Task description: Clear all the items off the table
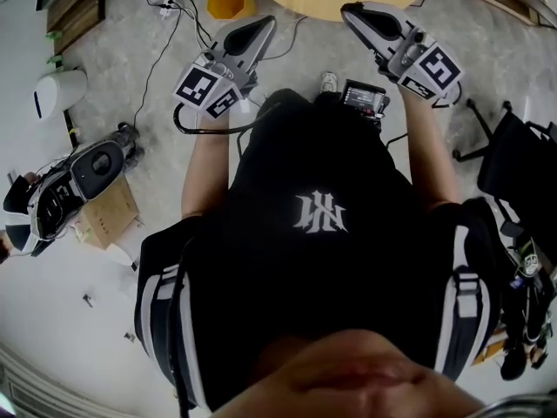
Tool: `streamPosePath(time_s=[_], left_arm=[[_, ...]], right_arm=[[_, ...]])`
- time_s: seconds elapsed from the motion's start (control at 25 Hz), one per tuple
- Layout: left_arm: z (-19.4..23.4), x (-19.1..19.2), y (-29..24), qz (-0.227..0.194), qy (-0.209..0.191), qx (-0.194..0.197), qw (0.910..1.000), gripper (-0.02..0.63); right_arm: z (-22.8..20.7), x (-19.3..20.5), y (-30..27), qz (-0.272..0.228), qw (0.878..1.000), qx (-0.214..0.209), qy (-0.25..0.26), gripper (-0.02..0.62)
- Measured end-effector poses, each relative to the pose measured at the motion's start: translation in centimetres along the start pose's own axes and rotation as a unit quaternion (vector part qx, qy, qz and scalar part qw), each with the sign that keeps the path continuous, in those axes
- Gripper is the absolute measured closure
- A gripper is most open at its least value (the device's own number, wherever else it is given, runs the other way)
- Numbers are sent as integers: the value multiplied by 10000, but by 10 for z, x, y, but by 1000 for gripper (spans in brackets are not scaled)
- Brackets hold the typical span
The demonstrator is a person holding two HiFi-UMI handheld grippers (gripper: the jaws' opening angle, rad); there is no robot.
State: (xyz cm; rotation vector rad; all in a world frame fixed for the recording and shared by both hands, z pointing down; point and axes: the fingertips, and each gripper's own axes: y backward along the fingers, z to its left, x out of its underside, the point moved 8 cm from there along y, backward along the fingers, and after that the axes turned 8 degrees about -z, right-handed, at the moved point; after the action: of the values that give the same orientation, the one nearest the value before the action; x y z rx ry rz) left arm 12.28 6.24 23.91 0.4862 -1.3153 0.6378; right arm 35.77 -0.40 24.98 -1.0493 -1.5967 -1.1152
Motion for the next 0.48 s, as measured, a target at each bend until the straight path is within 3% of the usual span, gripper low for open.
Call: streamPosePath(time_s=[0.24,0.48], left_arm=[[-2,8,-8,-18,40,-39,10000,595],[33,10,-12,-84,155,62,9998,595]], right_arm=[[-4,2,16,-3,9999,128,-9,592],[-17,6,1,143,9992,369,2,592]])
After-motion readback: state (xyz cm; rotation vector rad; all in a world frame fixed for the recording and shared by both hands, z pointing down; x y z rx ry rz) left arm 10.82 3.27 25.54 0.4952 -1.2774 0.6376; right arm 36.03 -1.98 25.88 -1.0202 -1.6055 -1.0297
